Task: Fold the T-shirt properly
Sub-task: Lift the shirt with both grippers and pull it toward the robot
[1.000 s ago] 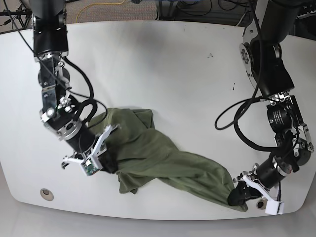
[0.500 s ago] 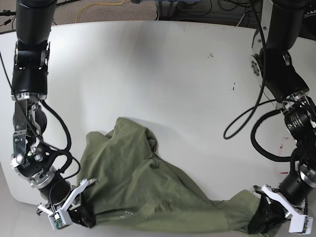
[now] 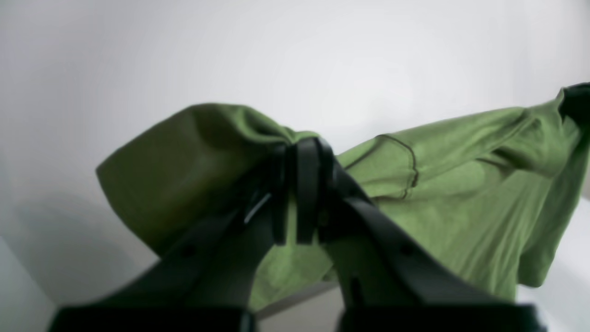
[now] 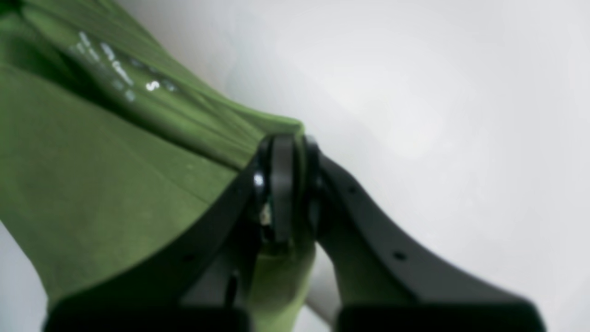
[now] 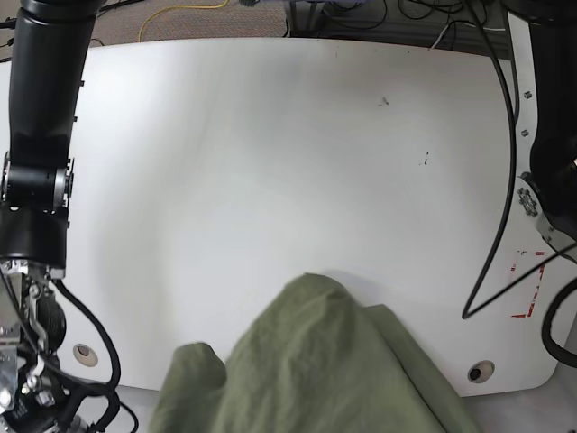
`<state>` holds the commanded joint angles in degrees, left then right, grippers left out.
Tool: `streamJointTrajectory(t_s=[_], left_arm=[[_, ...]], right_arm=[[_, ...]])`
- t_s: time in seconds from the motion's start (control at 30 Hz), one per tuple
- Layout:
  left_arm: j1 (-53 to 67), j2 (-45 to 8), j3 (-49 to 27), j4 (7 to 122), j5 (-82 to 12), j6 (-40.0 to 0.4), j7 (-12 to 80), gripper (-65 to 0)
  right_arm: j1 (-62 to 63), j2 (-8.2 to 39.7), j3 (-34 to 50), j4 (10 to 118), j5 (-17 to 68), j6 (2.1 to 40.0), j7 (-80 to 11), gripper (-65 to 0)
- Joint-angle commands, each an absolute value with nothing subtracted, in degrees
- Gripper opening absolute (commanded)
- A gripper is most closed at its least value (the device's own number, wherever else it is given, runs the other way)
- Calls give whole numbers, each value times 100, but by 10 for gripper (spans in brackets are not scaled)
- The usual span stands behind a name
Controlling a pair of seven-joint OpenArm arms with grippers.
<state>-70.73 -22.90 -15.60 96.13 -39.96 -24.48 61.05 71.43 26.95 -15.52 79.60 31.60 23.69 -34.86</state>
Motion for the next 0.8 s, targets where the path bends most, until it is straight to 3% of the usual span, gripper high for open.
streamJointTrajectory(t_s=[0.4,0.8], left_arm=[[-8268,-2545,-1534,8523,-4040,-2448,6105,-650],[-7125,-2527,-1543,8884,-4048,-2448,6123,-650]], right_arm=[[8145,2501,-1569,7442,3160,2369,-3521,-650],[6396,2949,-1516,7873,3196,2369,-3556,-650]])
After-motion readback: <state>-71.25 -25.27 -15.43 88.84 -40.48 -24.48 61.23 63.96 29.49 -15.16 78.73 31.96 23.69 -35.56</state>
